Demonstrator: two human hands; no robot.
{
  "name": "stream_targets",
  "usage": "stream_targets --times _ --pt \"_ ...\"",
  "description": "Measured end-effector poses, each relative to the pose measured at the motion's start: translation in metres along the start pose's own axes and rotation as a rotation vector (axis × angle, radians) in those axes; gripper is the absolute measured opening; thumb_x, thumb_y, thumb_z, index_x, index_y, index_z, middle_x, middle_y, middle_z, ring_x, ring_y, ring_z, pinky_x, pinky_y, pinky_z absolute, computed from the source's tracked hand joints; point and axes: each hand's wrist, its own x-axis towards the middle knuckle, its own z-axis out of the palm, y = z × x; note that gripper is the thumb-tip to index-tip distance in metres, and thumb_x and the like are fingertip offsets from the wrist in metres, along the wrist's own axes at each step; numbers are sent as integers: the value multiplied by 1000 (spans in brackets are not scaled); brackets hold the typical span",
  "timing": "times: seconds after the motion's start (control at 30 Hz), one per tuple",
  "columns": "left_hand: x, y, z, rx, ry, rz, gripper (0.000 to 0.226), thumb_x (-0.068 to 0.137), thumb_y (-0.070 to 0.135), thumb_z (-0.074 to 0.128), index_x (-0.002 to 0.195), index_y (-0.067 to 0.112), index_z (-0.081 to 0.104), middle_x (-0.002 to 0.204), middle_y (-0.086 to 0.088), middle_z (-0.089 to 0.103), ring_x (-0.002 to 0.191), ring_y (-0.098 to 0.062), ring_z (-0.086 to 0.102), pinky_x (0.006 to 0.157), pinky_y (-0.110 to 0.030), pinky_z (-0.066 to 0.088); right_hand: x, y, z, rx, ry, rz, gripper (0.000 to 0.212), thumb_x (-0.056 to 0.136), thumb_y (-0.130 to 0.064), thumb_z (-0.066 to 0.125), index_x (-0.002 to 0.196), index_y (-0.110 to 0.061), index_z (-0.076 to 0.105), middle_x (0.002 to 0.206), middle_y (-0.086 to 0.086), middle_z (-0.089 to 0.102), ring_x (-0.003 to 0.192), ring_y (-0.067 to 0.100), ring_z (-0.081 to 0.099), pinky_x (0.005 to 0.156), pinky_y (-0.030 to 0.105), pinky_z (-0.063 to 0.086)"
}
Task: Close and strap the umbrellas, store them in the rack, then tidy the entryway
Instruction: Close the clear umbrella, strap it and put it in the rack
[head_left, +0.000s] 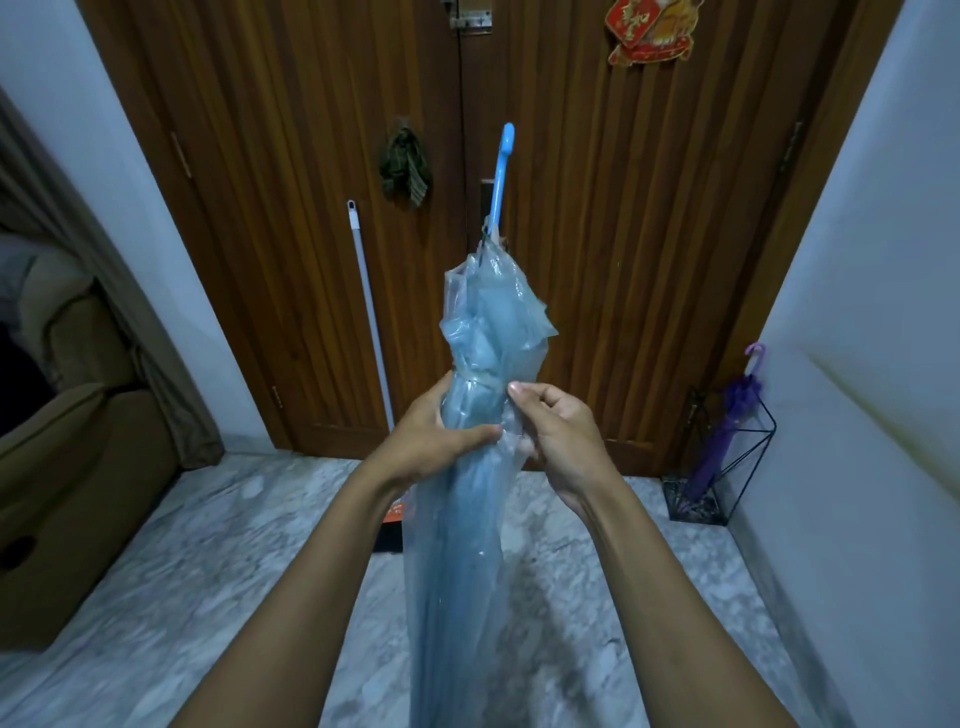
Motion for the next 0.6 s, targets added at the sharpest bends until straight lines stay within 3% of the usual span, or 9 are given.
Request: stream_targets --times 0.13,0.2,0.3,0.4,0.5,0.6 --pt "-3 -6 9 -152 147 -28 38 84 11 71 109 39 61 100 7 72 85 -4 71 67 -20 57 5 -1 -11 -91 -93 28 22 95 -23 64 106 -5 70 100 9 77 98 19 73 83 32 59" --pt "-7 -7 13 -248 182 -57 32 84 9 70 100 36 63 90 7 74 76 -6 72 61 -20 55 7 -1 -15 -182 -93 10 25 92 -27 67 104 -6 73 99 7 78 97 17 73 85 31 58" --pt "-9 -10 13 -448 72 -103 34 79 7 73 111 16 65 93 -6 73 79 -19 71 66 -29 56 7 -3 -16 -177 -94 35 23 92 -25 68 99 -4 72 81 -1 77 73 5 72 66 18 55" --pt "-9 -10 11 -514 -65 -120 42 74 12 71 115 9 63 96 -12 71 81 -23 69 70 -33 57 8 0 -18 -133 -113 72 21 91 -23 68 98 -4 71 85 4 76 64 8 69 55 25 52" --pt "-11 -10 9 -532 -159 -141 36 78 13 68 114 14 63 97 -9 73 84 -21 70 72 -32 58 7 2 -20 -45 -130 103 30 90 -20 68 107 4 68 96 15 75 82 19 73 63 26 57" --pt "-11 -7 13 -437 -114 -133 40 82 17 75 120 18 62 108 -7 73 96 -23 71 80 -34 58 7 5 -22 -1 -90 77 27 89 -18 69 105 4 69 104 22 74 94 29 73 80 38 59"
